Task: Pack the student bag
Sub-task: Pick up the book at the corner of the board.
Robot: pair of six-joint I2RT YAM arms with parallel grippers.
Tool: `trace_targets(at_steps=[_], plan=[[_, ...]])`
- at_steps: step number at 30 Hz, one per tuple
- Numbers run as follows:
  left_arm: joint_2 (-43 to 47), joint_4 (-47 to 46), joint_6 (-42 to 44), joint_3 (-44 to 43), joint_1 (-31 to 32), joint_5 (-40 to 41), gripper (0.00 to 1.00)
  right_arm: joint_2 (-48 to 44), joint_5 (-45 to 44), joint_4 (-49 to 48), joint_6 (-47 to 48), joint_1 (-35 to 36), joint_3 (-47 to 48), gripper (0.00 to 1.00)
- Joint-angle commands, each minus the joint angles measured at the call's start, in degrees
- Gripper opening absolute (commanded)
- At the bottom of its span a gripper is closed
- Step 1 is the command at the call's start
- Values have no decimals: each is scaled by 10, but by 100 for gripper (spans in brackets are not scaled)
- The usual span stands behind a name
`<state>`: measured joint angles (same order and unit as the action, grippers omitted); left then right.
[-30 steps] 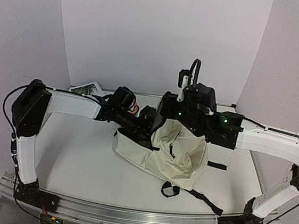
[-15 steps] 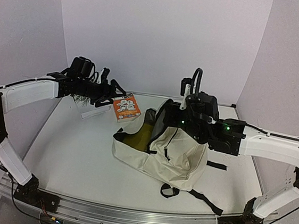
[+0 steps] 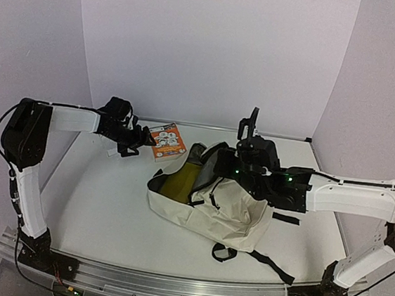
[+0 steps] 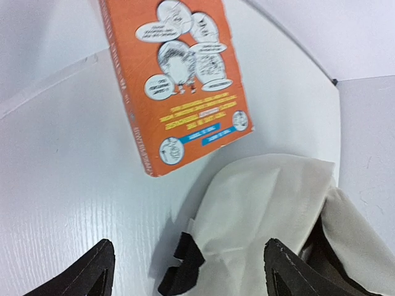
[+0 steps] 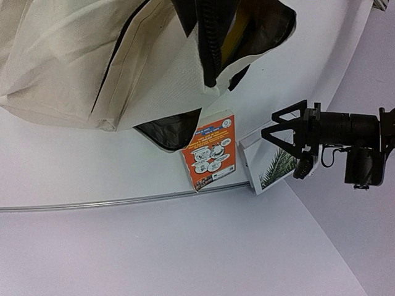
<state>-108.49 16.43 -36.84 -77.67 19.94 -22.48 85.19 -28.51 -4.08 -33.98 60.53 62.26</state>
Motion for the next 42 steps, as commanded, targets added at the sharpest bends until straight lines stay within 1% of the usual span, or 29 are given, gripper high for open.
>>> trace_targets(at_steps=[1,3,4,7,13,14,16,17,20,22,27,30,34,38,39,40,42], plan=[[-26,-20,-2,-46,1,22,83,19,-12,-17,-22,2,-12,0],[-47,-18,9,-60,1,61,82,29,-7,-17,-25,2,-12,0],[-49,-23,17,-63,2,71,82,32,-5,-16,-25,2,-11,2],[-45,-37,51,-64,7,96,81,38,-4,-17,-25,3,-8,3],[-85,8,232,-136,27,216,82,60,3,-20,-26,2,1,3],[-96,13,257,-148,31,253,82,62,5,-21,-27,3,3,3],[-125,29,316,-181,47,316,83,62,7,-22,-27,2,4,3],[-135,34,332,-191,49,328,84,62,7,-23,-27,3,4,3],[-190,71,400,-257,64,406,85,57,6,-24,-29,2,0,2],[-221,84,422,-284,66,436,86,51,3,-25,-32,2,-4,2],[-260,105,449,-325,69,483,86,39,0,-26,-38,2,-15,2],[-274,111,456,-333,70,512,86,37,-3,-27,-41,3,-18,2],[-285,100,469,-332,70,530,85,37,-3,-28,-40,2,-17,2],[-302,99,483,-342,70,552,79,38,-2,-28,-37,3,-15,2],[-305,97,489,-343,70,552,76,38,-2,-28,-37,2,-15,2],[-305,95,489,-343,70,552,76,37,-2,-28,-37,2,-15,2],[-308,86,500,-342,70,555,66,37,-3,-28,-38,2,-15,2]])
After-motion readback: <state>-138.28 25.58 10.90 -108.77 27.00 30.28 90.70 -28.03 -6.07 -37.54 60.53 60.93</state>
